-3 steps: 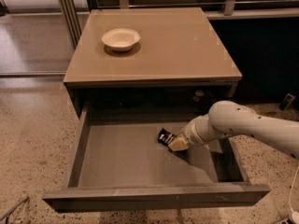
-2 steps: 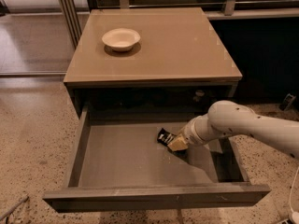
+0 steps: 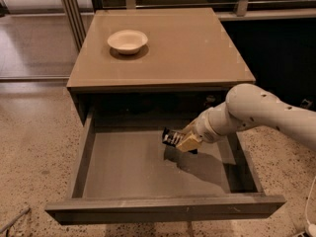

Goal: Pick rxbar chocolate from top drawer and place on counter

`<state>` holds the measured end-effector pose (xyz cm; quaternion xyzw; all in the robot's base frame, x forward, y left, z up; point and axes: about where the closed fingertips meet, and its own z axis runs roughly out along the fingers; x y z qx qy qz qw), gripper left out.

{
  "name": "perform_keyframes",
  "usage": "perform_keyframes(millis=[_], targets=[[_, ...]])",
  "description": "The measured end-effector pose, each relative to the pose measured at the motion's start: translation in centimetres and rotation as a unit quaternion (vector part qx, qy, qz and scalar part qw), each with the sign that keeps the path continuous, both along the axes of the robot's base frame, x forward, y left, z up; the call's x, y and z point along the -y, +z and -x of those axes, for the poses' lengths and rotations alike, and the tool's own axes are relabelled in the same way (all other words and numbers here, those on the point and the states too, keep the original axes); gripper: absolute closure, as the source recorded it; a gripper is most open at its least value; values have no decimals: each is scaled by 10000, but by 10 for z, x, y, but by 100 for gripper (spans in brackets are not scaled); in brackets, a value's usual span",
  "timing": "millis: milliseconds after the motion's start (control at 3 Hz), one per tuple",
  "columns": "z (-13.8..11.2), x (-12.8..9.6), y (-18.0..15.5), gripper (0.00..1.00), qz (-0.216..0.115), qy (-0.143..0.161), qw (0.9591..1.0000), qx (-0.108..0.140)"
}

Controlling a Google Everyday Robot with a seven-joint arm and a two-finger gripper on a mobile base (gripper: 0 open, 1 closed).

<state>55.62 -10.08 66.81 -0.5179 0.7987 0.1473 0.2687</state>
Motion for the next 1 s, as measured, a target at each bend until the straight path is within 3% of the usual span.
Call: perform_keyframes(millis=[333, 667, 1000], targets=[[4, -9, 64, 100, 178, 540, 9983, 101], [15, -21, 154, 100, 523, 984, 9933, 294], [14, -21, 154, 100, 522, 981, 9933, 300]])
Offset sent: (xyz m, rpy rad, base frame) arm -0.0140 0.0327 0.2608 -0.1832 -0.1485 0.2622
